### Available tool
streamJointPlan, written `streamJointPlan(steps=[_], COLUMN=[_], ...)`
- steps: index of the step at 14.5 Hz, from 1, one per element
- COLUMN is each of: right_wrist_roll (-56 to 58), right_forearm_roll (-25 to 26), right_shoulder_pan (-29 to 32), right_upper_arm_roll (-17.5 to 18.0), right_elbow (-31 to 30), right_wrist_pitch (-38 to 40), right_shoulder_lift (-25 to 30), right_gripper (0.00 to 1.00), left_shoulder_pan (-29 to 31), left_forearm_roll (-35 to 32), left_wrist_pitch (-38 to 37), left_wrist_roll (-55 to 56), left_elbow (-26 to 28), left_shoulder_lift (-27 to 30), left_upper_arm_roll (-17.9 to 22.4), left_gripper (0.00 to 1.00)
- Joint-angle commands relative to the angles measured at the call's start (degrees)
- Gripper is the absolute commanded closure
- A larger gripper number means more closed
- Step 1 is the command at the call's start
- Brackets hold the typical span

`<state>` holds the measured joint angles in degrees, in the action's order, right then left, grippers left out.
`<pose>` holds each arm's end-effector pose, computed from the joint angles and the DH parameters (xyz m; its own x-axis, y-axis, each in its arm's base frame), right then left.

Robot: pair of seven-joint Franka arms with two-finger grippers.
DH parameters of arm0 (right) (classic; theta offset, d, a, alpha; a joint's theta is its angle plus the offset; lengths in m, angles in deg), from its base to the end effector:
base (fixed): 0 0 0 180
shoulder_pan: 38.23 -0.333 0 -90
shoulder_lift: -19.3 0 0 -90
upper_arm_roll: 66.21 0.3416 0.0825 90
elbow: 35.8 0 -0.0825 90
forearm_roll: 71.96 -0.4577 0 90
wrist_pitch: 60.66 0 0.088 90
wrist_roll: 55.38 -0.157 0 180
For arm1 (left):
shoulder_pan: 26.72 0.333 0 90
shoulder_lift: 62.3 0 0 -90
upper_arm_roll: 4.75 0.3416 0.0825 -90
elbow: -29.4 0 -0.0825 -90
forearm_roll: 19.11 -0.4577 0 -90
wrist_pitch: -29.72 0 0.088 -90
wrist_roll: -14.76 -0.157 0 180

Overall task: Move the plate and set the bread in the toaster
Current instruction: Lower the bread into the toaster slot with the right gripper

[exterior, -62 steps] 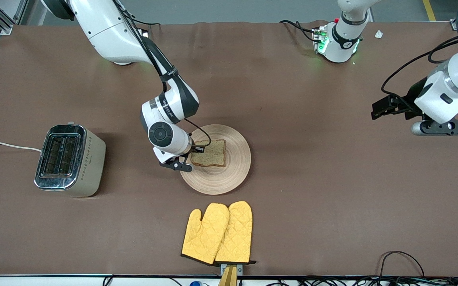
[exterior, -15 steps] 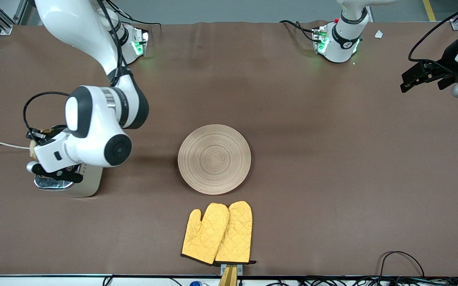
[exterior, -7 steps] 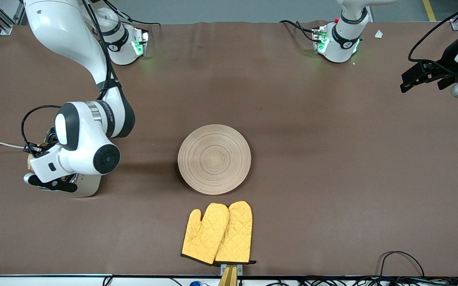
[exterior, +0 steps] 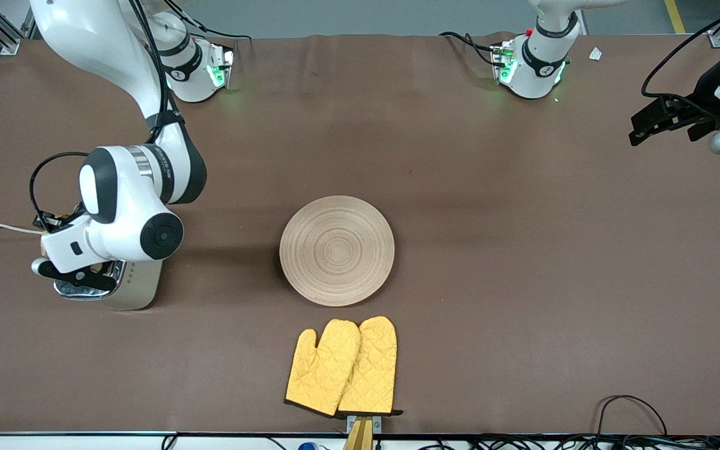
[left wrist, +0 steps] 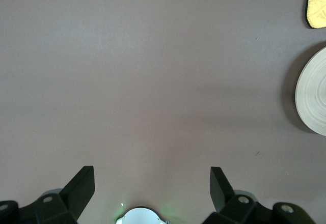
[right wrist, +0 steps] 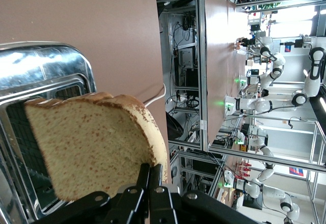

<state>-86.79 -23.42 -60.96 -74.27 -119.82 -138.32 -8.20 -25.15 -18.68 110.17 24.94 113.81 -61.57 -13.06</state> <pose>0.7019 0.0654 0.3925 0.9726 -0.2315 -0.0200 -0.0933 -0.4678 0.8789 0.5986 -0.0726 0.6462 0.9966 0.0591 -0.0566 0.0589 -0.9983 -0.0045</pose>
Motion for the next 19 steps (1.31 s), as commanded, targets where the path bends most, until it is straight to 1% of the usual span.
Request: streamJointPlan(steps=[1, 8, 11, 17, 19], right_wrist_roll=[-1.02, -1.55, -1.63, -3.04, -3.3], right_forearm_roll=[0.85, 0.76, 0.76, 0.15, -0.29], right_shoulder_pan=[-0.64, -0.12, -0.03, 0.59, 0.59], right_upper_arm_roll=[0.58, 0.59, 0.58, 0.67, 0.67], right_elbow=[-4.93, -5.28, -6.69, -8.44, -8.71], right_wrist_pitch=[0.15, -1.52, -2.31, -4.86, -6.87], right_shoulder_lift=[4.29, 3.77, 3.59, 2.8, 2.37], right_gripper=[1.0, 0.99, 0.99, 0.99, 0.99], left_shoulder_pan=[0.01, 0.01, 0.01, 0.01, 0.01], left_forearm_roll=[0.98, 0.98, 0.98, 0.98, 0.98], left_wrist_pitch=[0.5, 0.59, 0.59, 0.59, 0.59], left_wrist_roll=[-0.25, -0.34, -0.34, -0.34, -0.34], left_elbow=[0.49, 0.49, 0.49, 0.49, 0.49], left_shoulder_lift=[0.5, 0.5, 0.5, 0.5, 0.5], left_upper_arm_roll=[0.31, 0.31, 0.31, 0.31, 0.31], left_gripper=[0.0, 0.0, 0.0, 0.0, 0.0])
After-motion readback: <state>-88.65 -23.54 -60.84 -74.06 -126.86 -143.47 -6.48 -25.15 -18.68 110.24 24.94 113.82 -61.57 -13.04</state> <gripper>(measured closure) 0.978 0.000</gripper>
